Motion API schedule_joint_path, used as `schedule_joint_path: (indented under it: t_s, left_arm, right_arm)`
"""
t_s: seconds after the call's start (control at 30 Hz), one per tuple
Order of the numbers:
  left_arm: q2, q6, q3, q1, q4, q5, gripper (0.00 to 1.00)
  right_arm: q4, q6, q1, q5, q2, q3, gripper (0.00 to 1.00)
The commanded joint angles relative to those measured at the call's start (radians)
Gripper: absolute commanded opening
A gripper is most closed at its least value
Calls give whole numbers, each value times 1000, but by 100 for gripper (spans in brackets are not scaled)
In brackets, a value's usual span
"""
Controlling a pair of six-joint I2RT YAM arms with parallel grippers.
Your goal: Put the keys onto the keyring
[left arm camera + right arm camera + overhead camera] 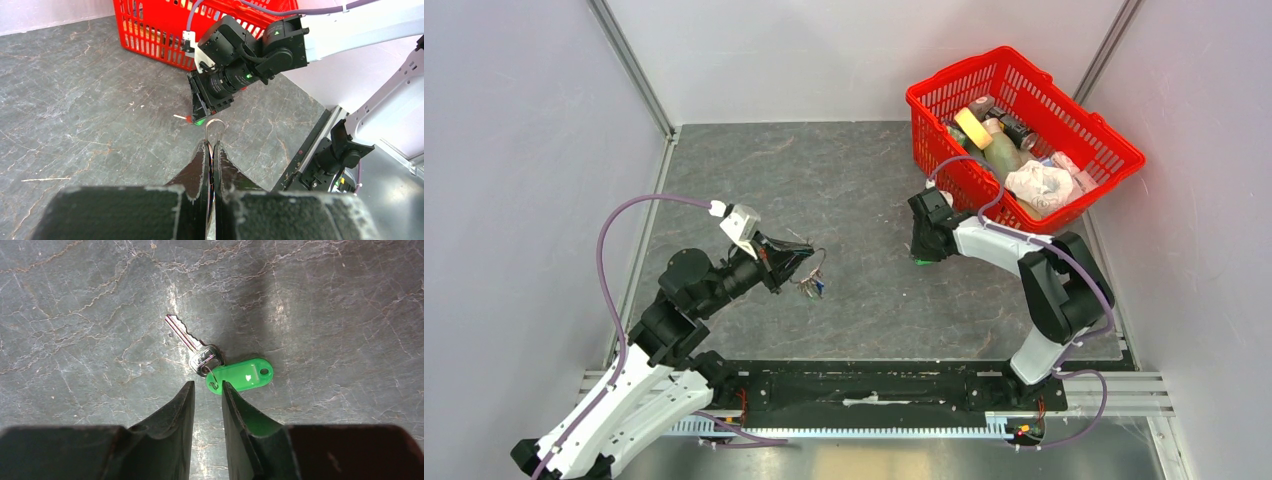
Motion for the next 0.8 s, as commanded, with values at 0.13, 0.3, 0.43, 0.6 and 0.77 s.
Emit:
schedule_joint_path:
  t_s: [0.13,0.3,0.43,0.6,0.77]
  left_arm:
    - [-6,-29,37,13,50,12,2]
    - [-6,-31,37,18,52,17,2]
    - [-5,-32,37,19,52,18,2]
    - [-6,-32,37,21,52,20,2]
    - [-8,-33,37,21,49,21,2]
  right_arm:
    - [8,15,-6,-11,19,12,26]
    - [6,16,-6,-15,26,11,23]
    - [7,17,-7,-16,29,15,15]
    - [6,11,-6,-18,32,20,0]
    - [10,-29,-6,-28,-30,17,0]
